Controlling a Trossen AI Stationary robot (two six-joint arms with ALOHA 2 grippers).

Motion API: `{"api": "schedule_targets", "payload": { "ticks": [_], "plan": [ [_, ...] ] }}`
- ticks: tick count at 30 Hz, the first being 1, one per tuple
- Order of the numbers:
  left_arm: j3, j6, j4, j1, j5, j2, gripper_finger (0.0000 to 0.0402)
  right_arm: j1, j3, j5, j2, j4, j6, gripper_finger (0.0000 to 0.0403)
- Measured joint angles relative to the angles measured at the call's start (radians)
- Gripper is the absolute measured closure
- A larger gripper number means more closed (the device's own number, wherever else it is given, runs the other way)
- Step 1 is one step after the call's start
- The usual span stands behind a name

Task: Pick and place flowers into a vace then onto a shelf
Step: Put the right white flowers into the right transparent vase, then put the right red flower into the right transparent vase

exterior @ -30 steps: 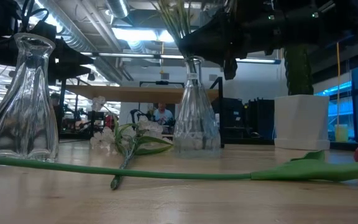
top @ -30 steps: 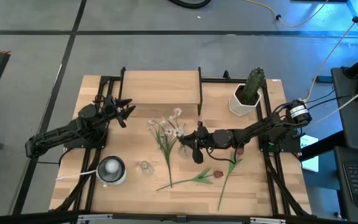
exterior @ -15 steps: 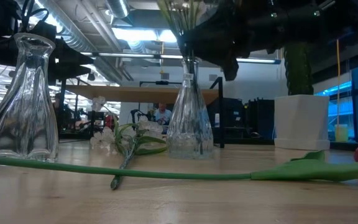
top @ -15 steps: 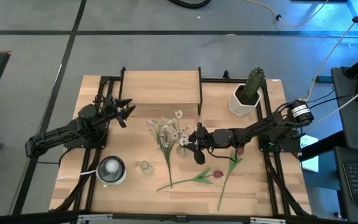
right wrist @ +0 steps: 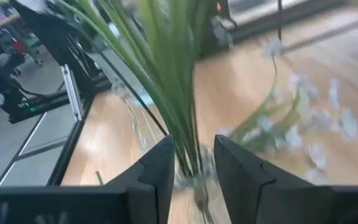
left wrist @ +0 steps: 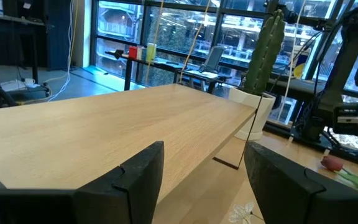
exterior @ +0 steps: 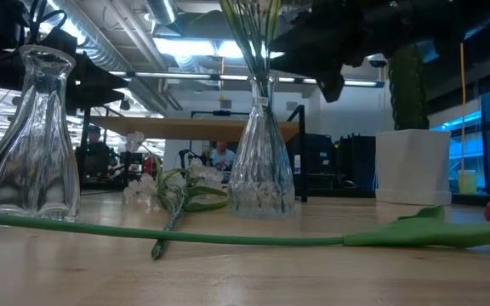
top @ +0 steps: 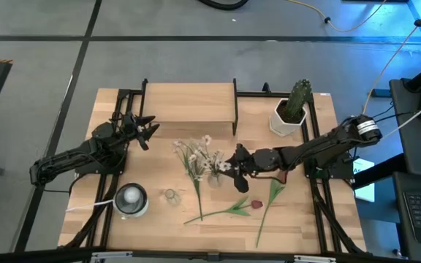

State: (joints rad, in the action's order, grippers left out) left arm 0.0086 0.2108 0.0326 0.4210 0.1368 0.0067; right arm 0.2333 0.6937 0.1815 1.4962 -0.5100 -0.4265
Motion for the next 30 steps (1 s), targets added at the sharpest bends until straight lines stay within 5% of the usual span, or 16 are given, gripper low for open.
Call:
{"api": "schedule_targets", "payload": {
  "ticks": [10,15,21,30],
  "plan": [
    [0.000,0.003,0.000,0.000,0.000,0.000,0.0185,0.000,0.000,-0.023,-0.073,0.271,-0.233,0.0194],
    [0.000,0.003,0.000,0.000,0.000,0.000,0.0185,0.004,-0.001,-0.236,-0.124,0.421,-0.436,0.0149],
    [0.000,0.003,0.000,0.000,0.000,0.000,0.0185,0.053,-0.001,-0.445,-0.137,0.437,-0.632,0.0139],
    [0.000,0.003,0.000,0.000,0.000,0.000,0.0185,0.129,-0.001,-0.552,-0.141,0.641,-1.145,0.0148]
  ]
}}
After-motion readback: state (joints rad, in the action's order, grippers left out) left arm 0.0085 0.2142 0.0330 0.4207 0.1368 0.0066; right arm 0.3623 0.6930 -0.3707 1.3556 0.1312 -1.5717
